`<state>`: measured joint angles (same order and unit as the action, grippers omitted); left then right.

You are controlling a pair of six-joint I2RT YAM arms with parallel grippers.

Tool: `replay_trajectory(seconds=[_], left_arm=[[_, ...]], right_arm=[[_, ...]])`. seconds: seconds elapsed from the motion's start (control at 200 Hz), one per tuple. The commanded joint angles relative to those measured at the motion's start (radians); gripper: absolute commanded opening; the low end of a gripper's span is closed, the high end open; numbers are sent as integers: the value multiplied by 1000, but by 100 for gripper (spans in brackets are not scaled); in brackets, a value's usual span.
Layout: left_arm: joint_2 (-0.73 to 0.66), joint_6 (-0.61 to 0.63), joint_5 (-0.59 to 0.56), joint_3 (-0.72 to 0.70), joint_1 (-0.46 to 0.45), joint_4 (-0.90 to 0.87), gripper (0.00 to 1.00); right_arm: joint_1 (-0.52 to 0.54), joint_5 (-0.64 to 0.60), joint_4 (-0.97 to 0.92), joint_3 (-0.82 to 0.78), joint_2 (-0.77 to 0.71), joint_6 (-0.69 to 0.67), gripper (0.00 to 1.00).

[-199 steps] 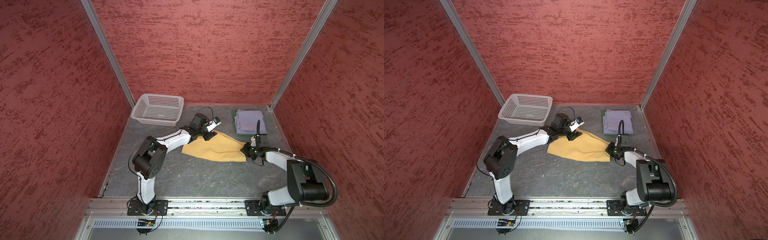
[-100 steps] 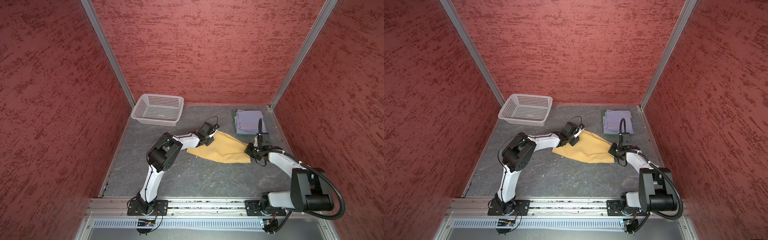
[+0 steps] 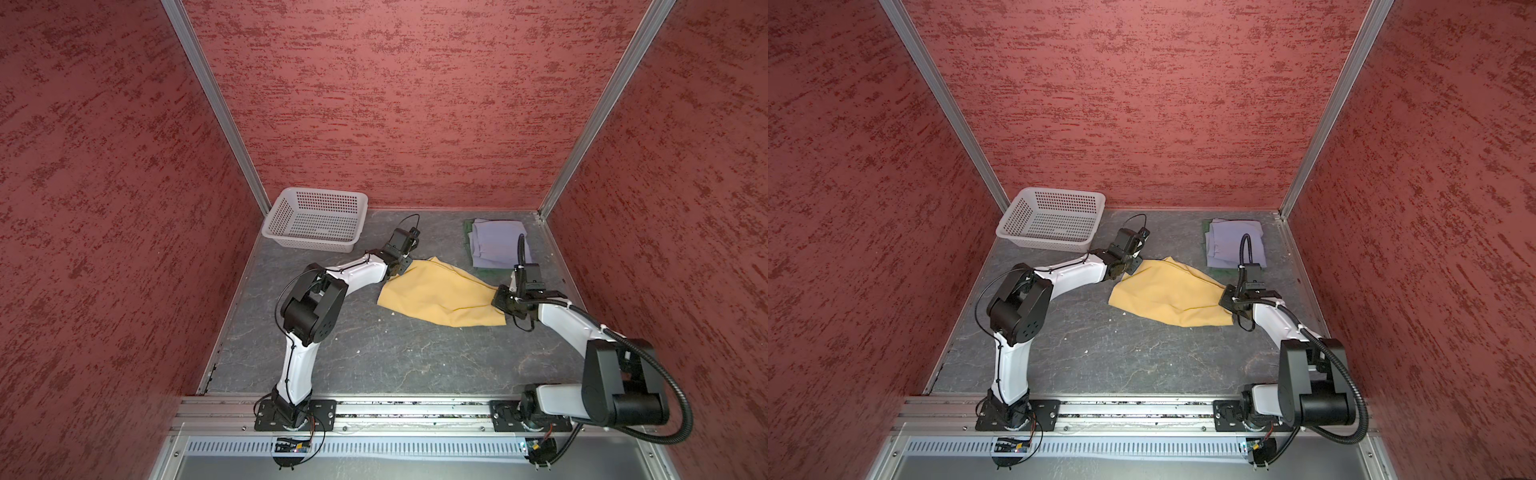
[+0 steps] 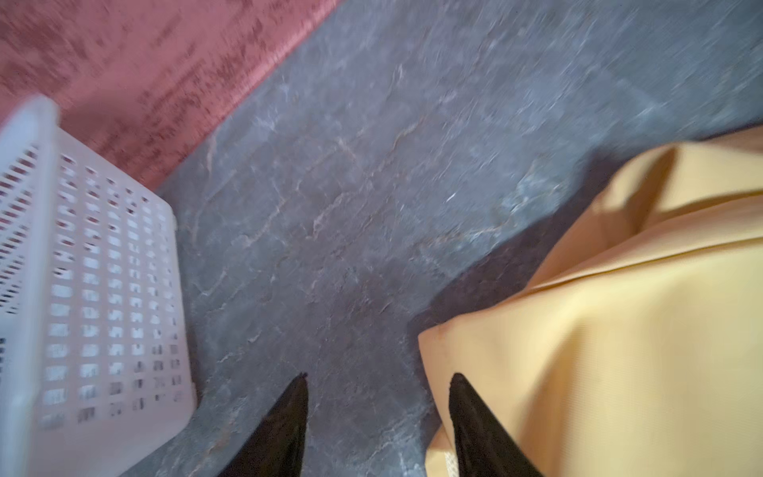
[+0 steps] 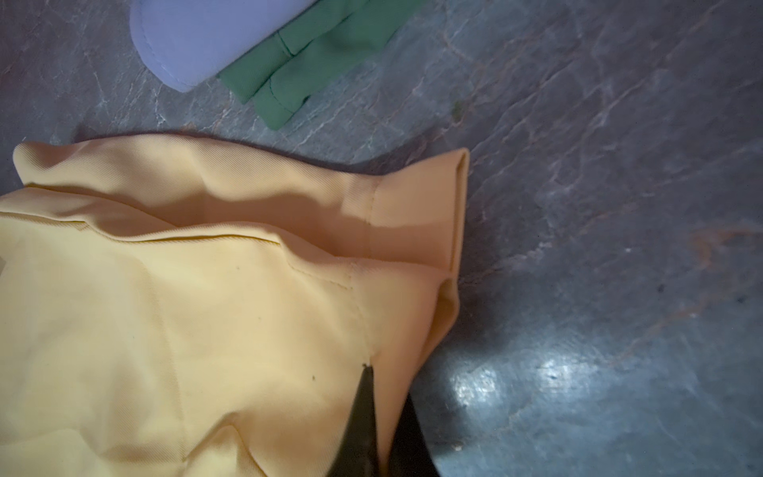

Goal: Fold and stack skirts
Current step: Fold the skirt at the center of the table.

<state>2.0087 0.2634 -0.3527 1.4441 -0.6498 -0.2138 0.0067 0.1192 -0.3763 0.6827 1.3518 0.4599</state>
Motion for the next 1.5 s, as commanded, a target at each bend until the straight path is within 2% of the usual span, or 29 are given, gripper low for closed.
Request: replay_trajectory(seconds=[0.0,0.135,0.235,0.376,0.526,0.716,1.082,1.273,1.498], left_arm=[[-88,-39,8,-24,-110,-1,55],[-98,-141,100,-58,-218,-15,53],[-62,-243,175,-61,-256,-25,50],[7,-351,249,-55,-274,-17,38],[62,-383,301,-55,-309,9,28],[125,-390,353,-36,-341,11,26],[139,-413,427,-49,-318,59,25],[15,-402,446,-95,-260,79,26],[-134,-384,412,-173,-177,32,28]], right_arm=[[-1,3,-8,44,-31,-20,0],[-1,9,-27,57,-62,-26,0],[-1,13,-55,74,-93,-33,0],[-1,23,-89,91,-134,-42,0],[-1,57,-122,127,-158,-46,0],[17,70,-134,173,-155,-28,0],[147,77,-82,326,-94,51,0],[170,1,-93,373,-28,33,0],[171,-55,-118,424,24,-4,0]])
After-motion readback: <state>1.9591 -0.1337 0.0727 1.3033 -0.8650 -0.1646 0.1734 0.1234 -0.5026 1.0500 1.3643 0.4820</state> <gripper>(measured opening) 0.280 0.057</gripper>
